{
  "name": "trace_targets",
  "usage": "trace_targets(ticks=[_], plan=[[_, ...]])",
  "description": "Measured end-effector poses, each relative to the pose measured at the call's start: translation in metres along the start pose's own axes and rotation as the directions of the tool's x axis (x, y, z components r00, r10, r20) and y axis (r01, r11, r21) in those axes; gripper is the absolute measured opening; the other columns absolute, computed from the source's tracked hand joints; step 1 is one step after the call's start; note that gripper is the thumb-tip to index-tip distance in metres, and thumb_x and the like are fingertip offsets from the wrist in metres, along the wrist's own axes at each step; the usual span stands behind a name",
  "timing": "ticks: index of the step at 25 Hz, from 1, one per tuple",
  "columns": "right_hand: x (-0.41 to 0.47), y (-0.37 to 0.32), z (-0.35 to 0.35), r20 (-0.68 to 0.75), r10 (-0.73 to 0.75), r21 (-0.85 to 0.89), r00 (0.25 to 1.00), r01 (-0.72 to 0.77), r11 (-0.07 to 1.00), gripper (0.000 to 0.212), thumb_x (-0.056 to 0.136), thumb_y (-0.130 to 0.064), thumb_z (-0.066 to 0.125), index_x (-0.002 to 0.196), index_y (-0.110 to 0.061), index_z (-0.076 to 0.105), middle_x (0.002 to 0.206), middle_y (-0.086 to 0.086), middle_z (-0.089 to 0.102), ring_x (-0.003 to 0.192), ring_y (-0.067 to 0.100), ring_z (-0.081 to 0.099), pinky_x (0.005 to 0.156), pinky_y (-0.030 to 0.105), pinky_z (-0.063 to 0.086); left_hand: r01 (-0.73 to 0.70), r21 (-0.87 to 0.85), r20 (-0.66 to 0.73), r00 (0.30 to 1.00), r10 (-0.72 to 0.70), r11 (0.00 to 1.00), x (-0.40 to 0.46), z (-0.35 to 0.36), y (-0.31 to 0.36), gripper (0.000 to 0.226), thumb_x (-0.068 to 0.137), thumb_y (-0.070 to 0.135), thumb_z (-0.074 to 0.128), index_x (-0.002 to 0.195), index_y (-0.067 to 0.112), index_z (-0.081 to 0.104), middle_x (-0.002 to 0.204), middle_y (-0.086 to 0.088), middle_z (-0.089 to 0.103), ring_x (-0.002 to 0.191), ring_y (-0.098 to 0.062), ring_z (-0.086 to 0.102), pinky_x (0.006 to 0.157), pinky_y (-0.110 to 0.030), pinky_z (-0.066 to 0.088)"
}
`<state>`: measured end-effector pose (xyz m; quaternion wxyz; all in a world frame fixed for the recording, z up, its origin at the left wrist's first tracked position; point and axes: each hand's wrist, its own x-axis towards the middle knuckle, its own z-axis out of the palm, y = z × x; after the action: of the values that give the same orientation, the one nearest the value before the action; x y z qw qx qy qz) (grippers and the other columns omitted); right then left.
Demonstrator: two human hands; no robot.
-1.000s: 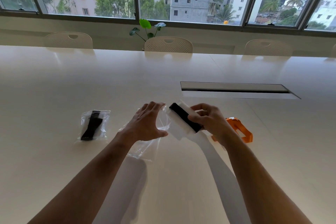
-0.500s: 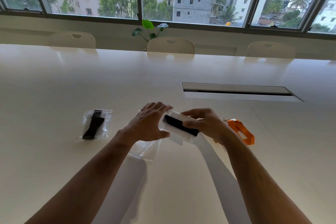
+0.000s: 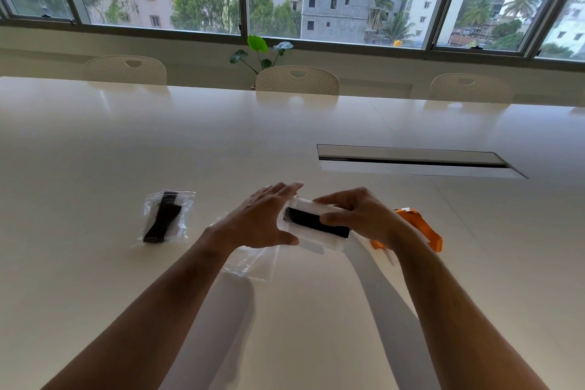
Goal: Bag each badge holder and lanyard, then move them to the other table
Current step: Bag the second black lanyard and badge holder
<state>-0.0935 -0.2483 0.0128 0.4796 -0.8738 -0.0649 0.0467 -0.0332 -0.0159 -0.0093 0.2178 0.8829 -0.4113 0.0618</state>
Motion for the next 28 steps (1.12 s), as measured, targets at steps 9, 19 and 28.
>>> trace_targets(ticks=[9, 19, 28], plan=[[0.004, -0.012, 0.010, -0.111, 0.078, 0.146, 0.991, -0.062, 0.987, 0.051, 0.079, -0.024, 0.079, 0.115, -0.026, 0.043, 0.098, 0.009, 0.062, 0.086, 0.020, 0.066, 0.059, 0.021, 0.056, -0.107, 0.006, -0.041, 0.993, 0.107, 0.994, 0.001, 0.003, 0.018, 0.110, 0.064, 0.052, 0.082, 0.150, 0.028, 0.017, 0.137, 0.002, 0.050, 0.122, -0.017, 0.046, 0.104, -0.030, 0.029], [0.008, -0.012, 0.032, -0.186, 0.079, 0.248, 0.979, -0.031, 0.968, 0.062, 0.082, -0.005, 0.073, 0.133, -0.025, 0.044, 0.101, -0.007, 0.060, 0.106, 0.022, 0.064, 0.082, 0.042, 0.060, -0.227, -0.019, -0.102, 0.969, 0.224, 0.974, 0.004, 0.018, 0.045, 0.102, 0.070, 0.049, 0.079, 0.150, 0.021, 0.022, 0.137, -0.004, 0.052, 0.125, -0.020, 0.045, 0.112, -0.035, 0.026], [-0.003, -0.006, 0.031, -0.224, 0.141, 0.471, 0.964, -0.019, 0.882, 0.022, 0.084, -0.017, 0.073, 0.104, -0.018, 0.064, 0.101, 0.010, 0.068, 0.089, 0.023, 0.071, 0.070, 0.032, 0.061, -0.230, 0.127, -0.133, 0.960, 0.246, 0.965, -0.001, 0.016, 0.037, 0.105, 0.068, 0.052, 0.079, 0.151, 0.018, 0.023, 0.151, -0.003, 0.035, 0.142, -0.019, 0.027, 0.121, -0.043, 0.010]])
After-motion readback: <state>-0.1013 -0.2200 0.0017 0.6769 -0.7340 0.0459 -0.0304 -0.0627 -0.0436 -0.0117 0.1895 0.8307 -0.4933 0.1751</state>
